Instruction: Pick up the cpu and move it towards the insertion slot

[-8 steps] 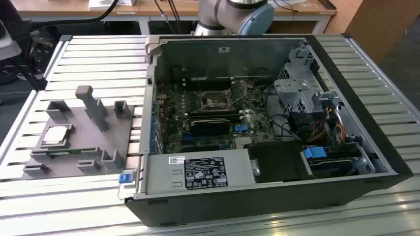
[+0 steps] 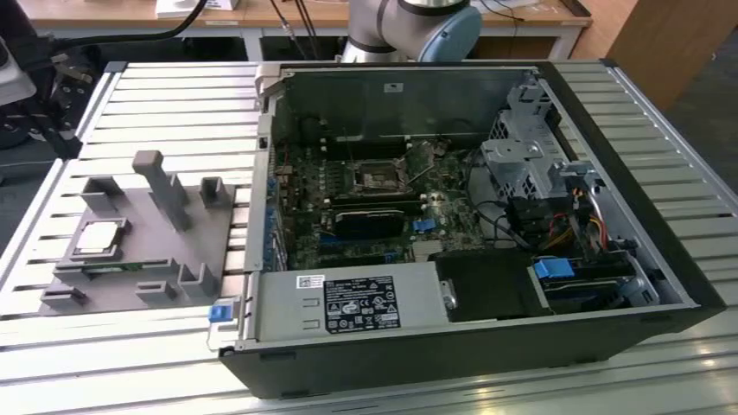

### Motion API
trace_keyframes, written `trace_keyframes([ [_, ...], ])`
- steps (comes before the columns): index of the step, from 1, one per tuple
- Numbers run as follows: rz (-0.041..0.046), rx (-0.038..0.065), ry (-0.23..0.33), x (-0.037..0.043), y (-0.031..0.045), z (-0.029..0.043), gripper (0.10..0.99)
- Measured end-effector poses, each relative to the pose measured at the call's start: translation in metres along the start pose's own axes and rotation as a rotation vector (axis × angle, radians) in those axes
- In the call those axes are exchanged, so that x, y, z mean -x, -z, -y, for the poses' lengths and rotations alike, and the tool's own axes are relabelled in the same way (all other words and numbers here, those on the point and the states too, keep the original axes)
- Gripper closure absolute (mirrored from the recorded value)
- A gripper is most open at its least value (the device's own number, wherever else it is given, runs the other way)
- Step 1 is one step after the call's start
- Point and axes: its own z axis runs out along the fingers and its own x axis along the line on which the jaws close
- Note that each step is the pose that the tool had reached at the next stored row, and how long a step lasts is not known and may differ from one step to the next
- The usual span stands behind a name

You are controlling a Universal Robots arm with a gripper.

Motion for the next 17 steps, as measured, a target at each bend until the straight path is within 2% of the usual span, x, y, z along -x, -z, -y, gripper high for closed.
trace_keyframes([
  [17,0.0000,0.000,0.000,-0.0112,-0.0001,-0.0002,0.980],
])
